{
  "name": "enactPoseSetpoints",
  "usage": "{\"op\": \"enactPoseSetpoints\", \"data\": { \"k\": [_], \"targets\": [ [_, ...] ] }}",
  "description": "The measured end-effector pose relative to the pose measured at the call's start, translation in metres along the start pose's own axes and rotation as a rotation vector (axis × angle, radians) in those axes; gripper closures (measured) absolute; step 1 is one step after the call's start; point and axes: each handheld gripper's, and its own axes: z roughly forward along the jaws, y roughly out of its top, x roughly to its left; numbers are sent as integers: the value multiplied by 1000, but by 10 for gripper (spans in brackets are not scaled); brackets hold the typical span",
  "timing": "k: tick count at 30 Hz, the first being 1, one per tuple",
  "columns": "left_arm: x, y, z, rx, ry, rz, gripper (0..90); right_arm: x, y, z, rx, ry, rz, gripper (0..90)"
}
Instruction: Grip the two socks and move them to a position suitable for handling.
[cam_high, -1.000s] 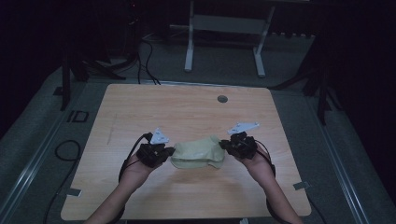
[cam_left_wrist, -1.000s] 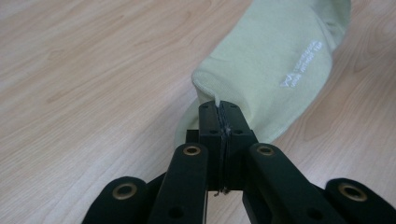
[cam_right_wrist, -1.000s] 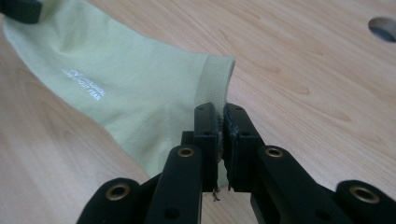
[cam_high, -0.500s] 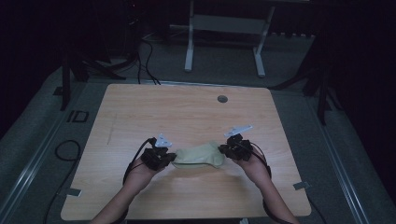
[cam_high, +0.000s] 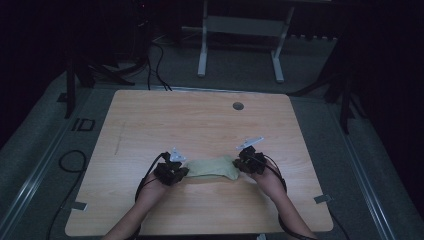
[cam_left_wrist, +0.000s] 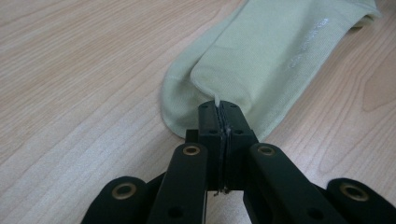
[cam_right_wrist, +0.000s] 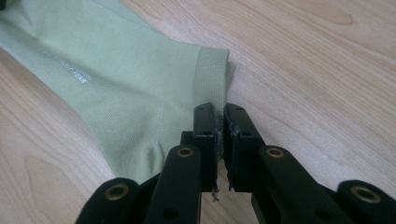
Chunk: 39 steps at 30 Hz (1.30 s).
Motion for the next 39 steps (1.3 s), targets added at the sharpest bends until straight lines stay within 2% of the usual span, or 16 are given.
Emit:
{"op": "enactPoseSetpoints", "data": {
  "k": [7,9,12,16,18,21,23,28,30,31,32,33,34,35,37,39],
  "targets": [
    [2,-4,3,-28,44,-6,818,-1,-2,5,8,2,3,833],
    [3,-3,2,-40,72,1,835,-1,-3,5,8,2,3,833],
    [4,-2,-2,-91,97,-16,882,-1,-3,5,7,2,3,833],
    [8,1,-1,-97,97,-35,887,-1,-3,6,8,4,6,832],
    [9,2,-2,-124,116,-44,887,-2,-3,5,7,4,5,832],
    [10,5,-2,-131,113,-44,887,-2,-4,5,7,4,4,830],
    [12,8,-1,-141,130,-47,887,-3,-4,5,7,5,8,830],
    [22,9,14,-60,111,-70,885,-2,-4,6,9,1,7,827],
    [25,7,20,-32,82,-77,881,-2,-3,7,10,2,7,814],
    [25,7,19,-33,81,-87,859,-1,-3,7,12,3,8,776],
    [26,8,18,-21,77,-84,759,-1,-3,7,15,1,5,737],
    [25,8,15,-31,91,-76,662,-1,-2,5,15,-4,4,716],
    [25,7,12,-56,100,-78,622,-2,-2,3,6,-9,5,708],
    [25,7,10,-69,93,-79,618,-3,-1,0,-4,-10,8,698],
    [24,7,5,-104,112,-78,618,-4,1,-7,-24,-15,13,695],
    [21,8,-2,-161,104,-63,620,-4,3,-16,-55,-18,17,703]
  ]
}}
